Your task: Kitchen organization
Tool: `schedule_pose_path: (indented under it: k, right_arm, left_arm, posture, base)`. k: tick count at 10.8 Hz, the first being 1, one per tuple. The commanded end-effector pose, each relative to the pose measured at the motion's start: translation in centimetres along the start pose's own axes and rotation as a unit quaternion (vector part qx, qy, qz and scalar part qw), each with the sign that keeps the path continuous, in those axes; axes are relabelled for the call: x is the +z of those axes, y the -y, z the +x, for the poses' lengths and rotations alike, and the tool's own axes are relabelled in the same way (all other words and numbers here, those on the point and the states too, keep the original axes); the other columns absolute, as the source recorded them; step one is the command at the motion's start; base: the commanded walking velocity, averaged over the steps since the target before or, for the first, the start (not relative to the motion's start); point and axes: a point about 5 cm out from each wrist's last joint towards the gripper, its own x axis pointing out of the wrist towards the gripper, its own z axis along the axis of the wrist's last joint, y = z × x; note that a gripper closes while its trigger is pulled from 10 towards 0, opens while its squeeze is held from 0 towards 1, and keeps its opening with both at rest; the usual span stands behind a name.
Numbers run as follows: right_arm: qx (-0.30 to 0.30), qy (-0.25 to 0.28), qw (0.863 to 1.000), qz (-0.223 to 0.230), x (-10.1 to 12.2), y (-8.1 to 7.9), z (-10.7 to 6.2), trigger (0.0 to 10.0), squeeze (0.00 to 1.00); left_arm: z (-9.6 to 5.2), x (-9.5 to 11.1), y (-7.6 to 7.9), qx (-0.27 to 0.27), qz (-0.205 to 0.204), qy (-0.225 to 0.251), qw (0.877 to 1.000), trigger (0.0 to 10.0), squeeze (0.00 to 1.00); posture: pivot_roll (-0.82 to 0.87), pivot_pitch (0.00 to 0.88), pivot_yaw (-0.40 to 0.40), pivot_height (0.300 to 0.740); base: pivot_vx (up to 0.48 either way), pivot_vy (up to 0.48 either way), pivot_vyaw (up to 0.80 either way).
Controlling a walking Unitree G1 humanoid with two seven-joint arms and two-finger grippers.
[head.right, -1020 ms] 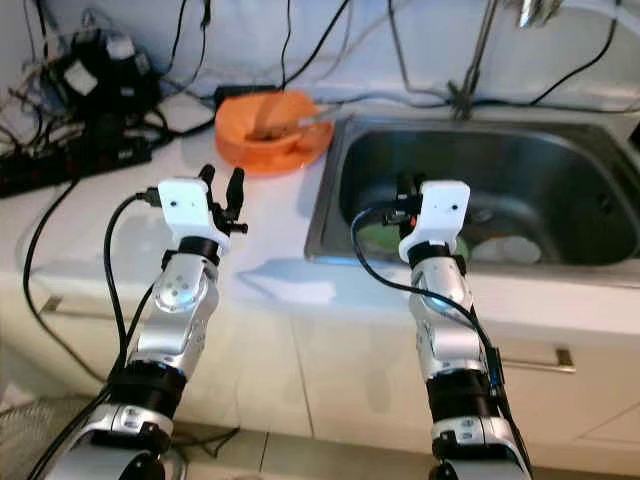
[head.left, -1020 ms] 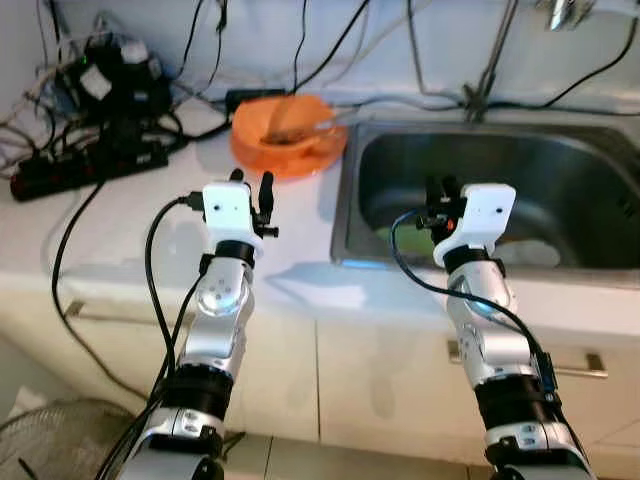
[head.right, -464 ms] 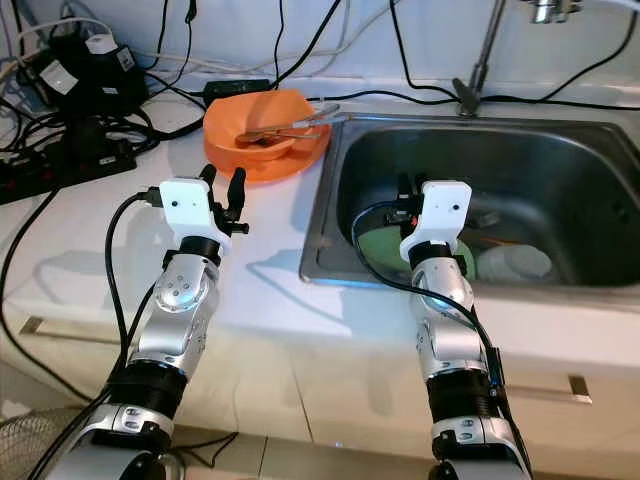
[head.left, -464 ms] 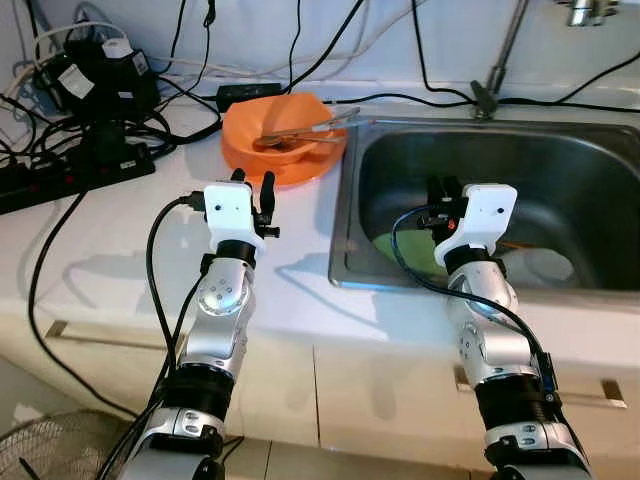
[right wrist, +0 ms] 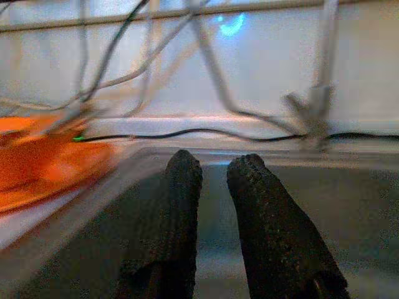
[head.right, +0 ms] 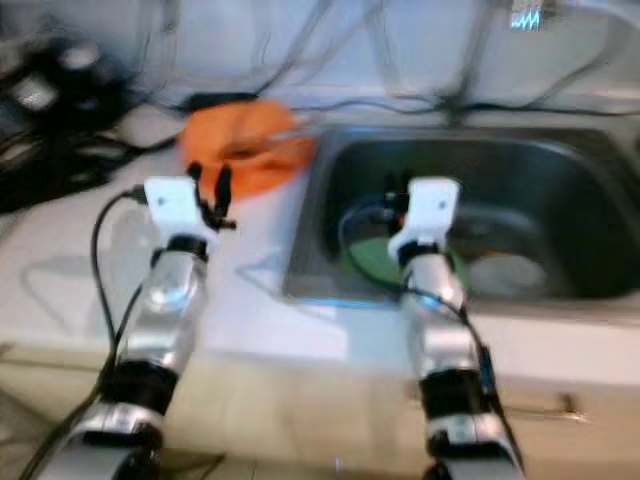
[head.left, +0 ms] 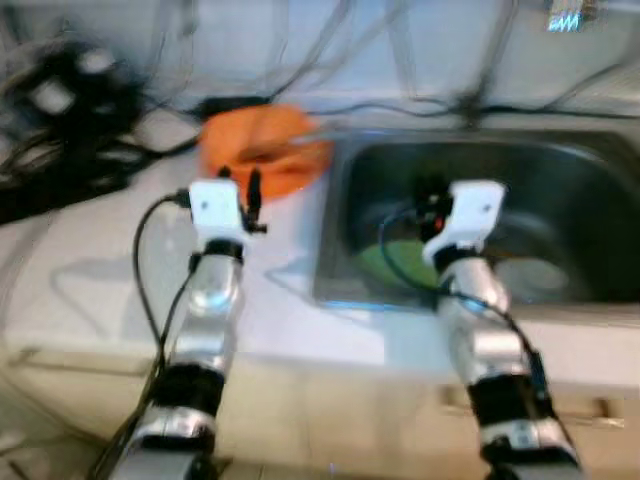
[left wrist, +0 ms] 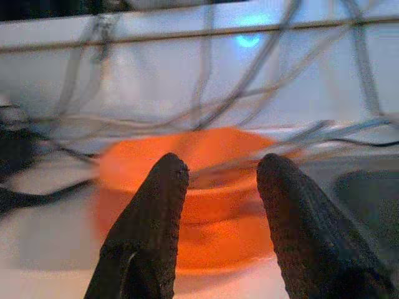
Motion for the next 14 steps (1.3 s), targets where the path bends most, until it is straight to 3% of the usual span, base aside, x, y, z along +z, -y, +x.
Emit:
schedule_pose_path:
  k: [1, 3, 7, 8, 10, 13, 14]
  right_arm:
    - [-0.002, 0.007, 1.000, 0.006, 0.4, -0.1, 0.2, 10.0, 0.00]
    - [-0.002, 0.006, 1.000, 0.006, 0.3, -0.1, 0.2, 10.0, 0.00]
    - [0.000, 0.005, 1.000, 0.008, 0.3, -0.2, 0.2, 10.0, 0.00]
    - [0.000, 0.005, 1.000, 0.008, 0.3, -0.2, 0.2, 10.0, 0.00]
    - [0.000, 0.005, 1.000, 0.008, 0.2, -0.3, 0.2, 10.0, 0.00]
    - [0.004, 0.005, 1.000, 0.011, 0.2, -0.5, 0.2, 10.0, 0.00]
    - [0.005, 0.006, 1.000, 0.010, 0.2, -0.5, 0.3, 10.0, 0.00]
  left_arm:
    - [0.2, 0.3, -0.3, -0.001, 0.011, 0.003, 1.000, 10.0, 0.00]
    - [0.2, 0.2, -0.3, -0.002, 0.011, 0.002, 1.000, 10.0, 0.00]
    - [0.2, 0.2, -0.1, -0.008, 0.006, 0.001, 1.000, 10.0, 0.00]
    - [0.6, 0.6, -0.1, -0.010, -0.006, -0.006, 1.000, 10.0, 0.00]
    - [1.4, 1.4, 0.0, -0.021, 0.009, -0.019, 1.000, 10.0, 0.00]
    - [2.9, 2.6, 0.0, -0.024, -0.002, -0.051, 0.998, 10.0, 0.00]
    - [4.1, 2.6, 0.0, -0.040, 0.021, -0.120, 0.992, 10.0, 0.00]
  posture:
    - [0.06, 0.000, 0.054, 0.740]
    - [0.06, 0.000, 0.053, 0.740]
    - [0.06, 0.000, 0.054, 0.740]
    - [0.07, 0.000, 0.055, 0.740]
    - [0.07, 0.000, 0.059, 0.740]
    - [0.07, 0.000, 0.064, 0.740]
    - [0.06, 0.000, 0.072, 0.740]
  base:
    - [0.352, 0.000, 0.00]
    - [0.336, 0.000, 0.00]
    - [0.000, 0.000, 0.00]
    - [0.000, 0.000, 0.00]
    - [0.000, 0.000, 0.00]
    - [0.000, 0.000, 0.00]
    - [0.000, 0.000, 0.00]
